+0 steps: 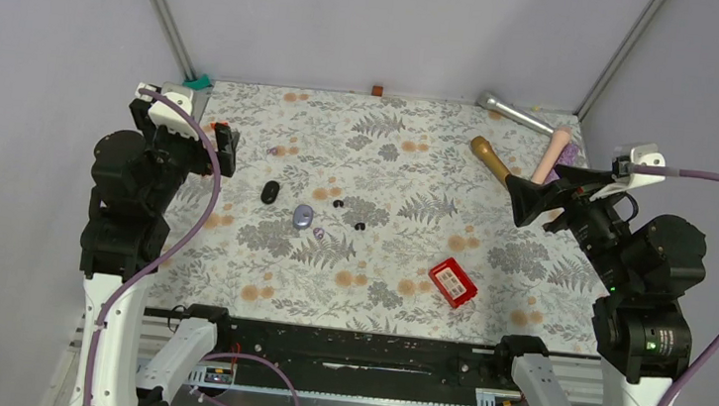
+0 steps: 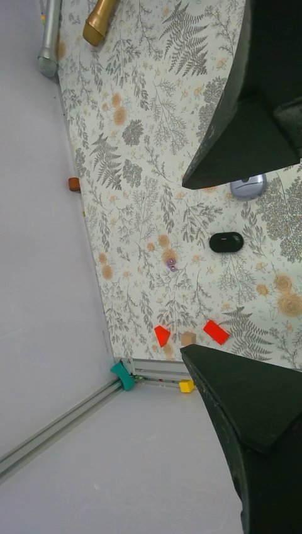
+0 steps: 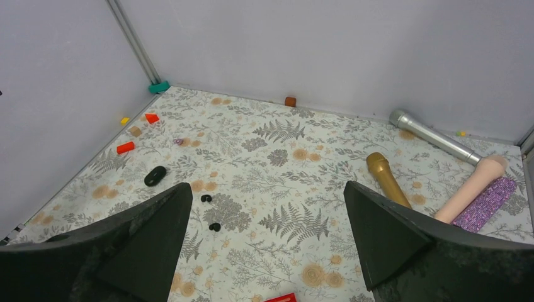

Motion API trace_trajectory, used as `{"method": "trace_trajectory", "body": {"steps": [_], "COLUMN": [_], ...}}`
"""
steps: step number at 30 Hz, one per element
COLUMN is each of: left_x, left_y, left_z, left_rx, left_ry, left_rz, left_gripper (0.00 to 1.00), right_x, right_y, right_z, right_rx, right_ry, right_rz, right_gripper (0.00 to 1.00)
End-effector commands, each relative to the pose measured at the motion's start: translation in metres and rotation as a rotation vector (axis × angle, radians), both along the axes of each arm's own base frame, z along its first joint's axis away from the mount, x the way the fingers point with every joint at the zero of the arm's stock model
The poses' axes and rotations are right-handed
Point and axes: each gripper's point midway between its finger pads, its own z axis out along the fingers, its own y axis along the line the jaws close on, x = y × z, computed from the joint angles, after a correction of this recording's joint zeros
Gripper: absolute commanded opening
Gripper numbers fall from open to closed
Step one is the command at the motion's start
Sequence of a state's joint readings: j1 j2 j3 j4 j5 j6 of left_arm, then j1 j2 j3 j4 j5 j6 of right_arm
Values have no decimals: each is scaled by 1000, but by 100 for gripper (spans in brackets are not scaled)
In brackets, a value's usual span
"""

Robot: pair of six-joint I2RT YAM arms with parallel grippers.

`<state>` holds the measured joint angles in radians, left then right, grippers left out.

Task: Insert the wireless bluetooth earbuds into the charging case
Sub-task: Pick up the charging case from the center of the board.

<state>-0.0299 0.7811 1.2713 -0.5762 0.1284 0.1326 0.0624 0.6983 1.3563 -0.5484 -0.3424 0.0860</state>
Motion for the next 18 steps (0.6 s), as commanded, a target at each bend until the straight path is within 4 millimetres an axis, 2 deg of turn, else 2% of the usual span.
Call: {"method": "trace_trajectory", "body": {"steps": [1, 6, 12, 18], "left_x": [-1, -1, 1, 1], "left_y": [-2, -3, -4, -1], "left_z": [14, 12, 10, 10], "left_rx": [-23, -24, -10, 13], "left_ry": [-49, -46, -44, -48], "left_rz": [-12, -17, -27, -15], "left_gripper": [99, 99, 98, 99], "right_x": [-7, -8, 0, 0], "right_y": [3, 8, 7, 5], "right_z": [15, 11, 1, 10], "right_rx": [34, 2, -70, -74], "right_ry": [-39, -46, -46, -31], "right_rz": [18, 52, 62, 53], "right_gripper": [98, 98, 98, 98]}}
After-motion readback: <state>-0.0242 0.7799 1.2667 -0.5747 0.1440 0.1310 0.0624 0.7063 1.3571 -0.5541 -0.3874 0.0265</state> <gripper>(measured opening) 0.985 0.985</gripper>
